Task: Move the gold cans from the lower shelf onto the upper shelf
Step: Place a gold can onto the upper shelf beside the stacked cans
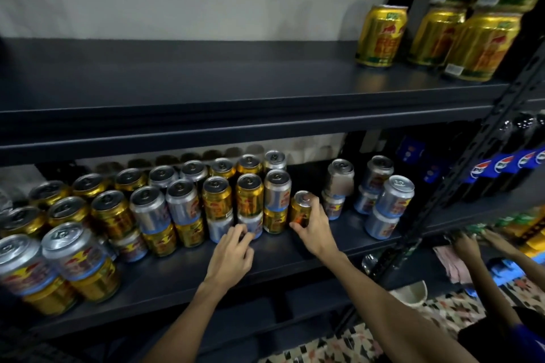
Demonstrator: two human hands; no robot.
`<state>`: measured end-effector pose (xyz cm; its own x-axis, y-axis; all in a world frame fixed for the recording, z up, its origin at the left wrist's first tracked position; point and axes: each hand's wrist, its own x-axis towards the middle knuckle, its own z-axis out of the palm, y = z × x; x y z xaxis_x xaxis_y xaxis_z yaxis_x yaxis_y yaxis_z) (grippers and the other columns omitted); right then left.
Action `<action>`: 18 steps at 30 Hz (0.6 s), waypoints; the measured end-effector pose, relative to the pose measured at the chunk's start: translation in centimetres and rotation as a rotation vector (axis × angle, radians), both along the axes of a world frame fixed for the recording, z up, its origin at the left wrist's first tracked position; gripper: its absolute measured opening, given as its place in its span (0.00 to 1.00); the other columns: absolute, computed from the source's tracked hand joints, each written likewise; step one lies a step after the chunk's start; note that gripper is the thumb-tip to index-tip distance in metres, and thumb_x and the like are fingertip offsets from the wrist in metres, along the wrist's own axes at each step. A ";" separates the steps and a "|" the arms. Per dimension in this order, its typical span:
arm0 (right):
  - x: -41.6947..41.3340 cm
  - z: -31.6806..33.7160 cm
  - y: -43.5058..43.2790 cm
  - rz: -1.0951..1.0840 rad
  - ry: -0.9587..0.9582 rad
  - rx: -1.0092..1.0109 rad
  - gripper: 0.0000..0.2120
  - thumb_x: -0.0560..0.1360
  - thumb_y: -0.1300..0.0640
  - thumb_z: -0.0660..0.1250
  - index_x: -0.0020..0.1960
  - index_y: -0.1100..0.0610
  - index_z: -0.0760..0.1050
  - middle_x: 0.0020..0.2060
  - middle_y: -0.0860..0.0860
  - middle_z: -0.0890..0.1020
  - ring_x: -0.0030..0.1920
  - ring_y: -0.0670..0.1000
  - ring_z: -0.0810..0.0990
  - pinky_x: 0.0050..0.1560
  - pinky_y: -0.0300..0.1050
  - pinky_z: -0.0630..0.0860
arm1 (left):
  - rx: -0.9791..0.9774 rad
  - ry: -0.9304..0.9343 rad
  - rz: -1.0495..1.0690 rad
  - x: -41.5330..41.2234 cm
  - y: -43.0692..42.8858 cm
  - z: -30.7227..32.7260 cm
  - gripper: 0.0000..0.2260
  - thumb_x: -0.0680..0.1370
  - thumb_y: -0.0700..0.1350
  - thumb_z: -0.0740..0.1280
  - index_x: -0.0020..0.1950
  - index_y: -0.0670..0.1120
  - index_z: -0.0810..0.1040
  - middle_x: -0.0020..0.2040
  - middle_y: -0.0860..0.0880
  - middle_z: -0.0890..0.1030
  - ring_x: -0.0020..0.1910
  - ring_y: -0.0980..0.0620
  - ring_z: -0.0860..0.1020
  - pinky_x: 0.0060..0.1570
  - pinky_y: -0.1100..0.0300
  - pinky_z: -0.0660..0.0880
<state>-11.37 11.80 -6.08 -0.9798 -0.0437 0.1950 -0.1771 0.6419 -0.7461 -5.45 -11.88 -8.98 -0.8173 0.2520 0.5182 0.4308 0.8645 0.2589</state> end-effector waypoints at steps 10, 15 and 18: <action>4.3 4.1 2.3 0.014 0.250 -0.003 0.37 0.73 0.53 0.78 0.74 0.48 0.60 0.71 0.52 0.71 0.70 0.47 0.69 0.69 0.41 0.66 | 0.099 0.054 -0.011 0.6 0.4 1.5 0.11 0.77 0.41 0.59 0.53 0.39 0.79 0.56 0.44 0.74 0.49 0.43 0.77 0.42 0.47 0.78; 6.8 7.4 3.9 0.049 0.338 -0.022 0.37 0.72 0.53 0.80 0.73 0.50 0.62 0.69 0.49 0.73 0.69 0.42 0.70 0.70 0.39 0.68 | 0.212 0.254 -0.174 1.2 3.4 6.6 0.09 0.75 0.37 0.64 0.53 0.39 0.80 0.56 0.42 0.75 0.49 0.43 0.79 0.43 0.49 0.79; 9.1 11.1 4.8 0.102 0.444 -0.089 0.37 0.70 0.50 0.81 0.71 0.44 0.64 0.66 0.40 0.74 0.67 0.39 0.73 0.66 0.35 0.70 | 0.271 0.509 -0.324 2.2 5.7 12.4 0.10 0.74 0.36 0.65 0.54 0.43 0.77 0.56 0.44 0.74 0.48 0.46 0.79 0.42 0.53 0.79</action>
<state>-2.29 16.62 4.99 -0.7920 -0.0996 0.6024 -0.5510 0.5418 -0.6348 -3.28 -6.15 3.47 -0.3585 0.2502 0.8994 0.7841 0.6035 0.1447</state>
